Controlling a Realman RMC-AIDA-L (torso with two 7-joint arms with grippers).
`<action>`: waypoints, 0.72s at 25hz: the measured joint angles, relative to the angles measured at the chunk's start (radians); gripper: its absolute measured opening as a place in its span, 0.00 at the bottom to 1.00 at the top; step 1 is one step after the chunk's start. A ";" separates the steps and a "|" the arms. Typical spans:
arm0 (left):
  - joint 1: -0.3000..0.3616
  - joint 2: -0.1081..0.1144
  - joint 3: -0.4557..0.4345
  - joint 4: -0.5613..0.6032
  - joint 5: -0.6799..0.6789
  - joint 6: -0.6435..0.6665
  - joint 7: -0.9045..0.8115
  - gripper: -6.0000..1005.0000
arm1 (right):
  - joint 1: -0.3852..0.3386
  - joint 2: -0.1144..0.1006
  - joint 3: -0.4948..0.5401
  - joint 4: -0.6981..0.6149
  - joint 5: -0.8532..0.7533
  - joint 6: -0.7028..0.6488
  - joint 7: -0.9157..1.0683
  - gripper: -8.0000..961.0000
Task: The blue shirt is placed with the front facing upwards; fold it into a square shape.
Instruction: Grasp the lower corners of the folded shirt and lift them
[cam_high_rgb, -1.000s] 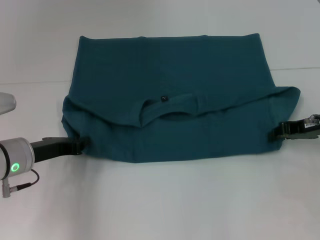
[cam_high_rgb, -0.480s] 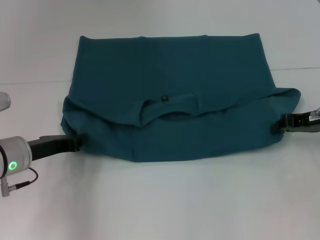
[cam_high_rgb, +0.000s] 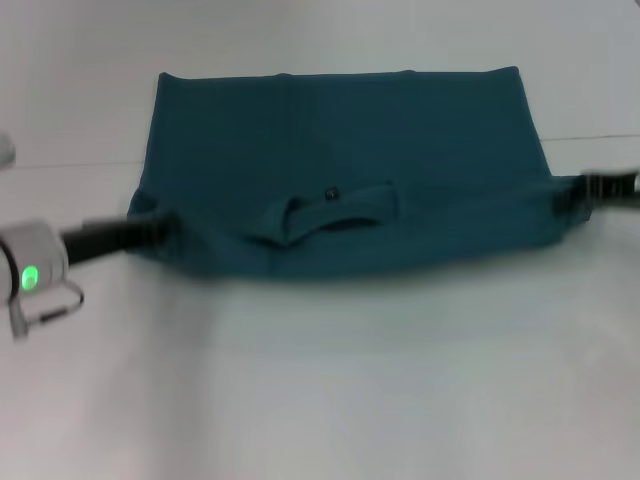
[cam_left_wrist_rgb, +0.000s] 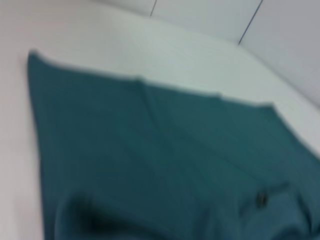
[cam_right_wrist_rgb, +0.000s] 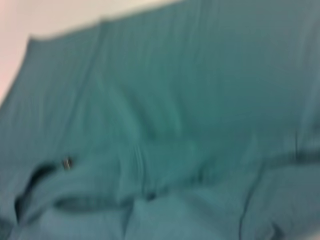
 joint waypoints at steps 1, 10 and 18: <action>-0.022 0.007 -0.013 -0.002 -0.002 -0.001 0.001 0.02 | 0.013 -0.011 0.000 -0.003 0.001 0.003 0.005 0.08; -0.069 0.029 -0.060 -0.017 -0.004 0.017 -0.006 0.02 | 0.027 -0.019 -0.008 -0.067 0.004 -0.083 0.028 0.08; 0.063 -0.001 -0.061 0.039 -0.004 0.100 0.005 0.02 | -0.099 0.058 -0.012 -0.198 0.000 -0.215 0.021 0.08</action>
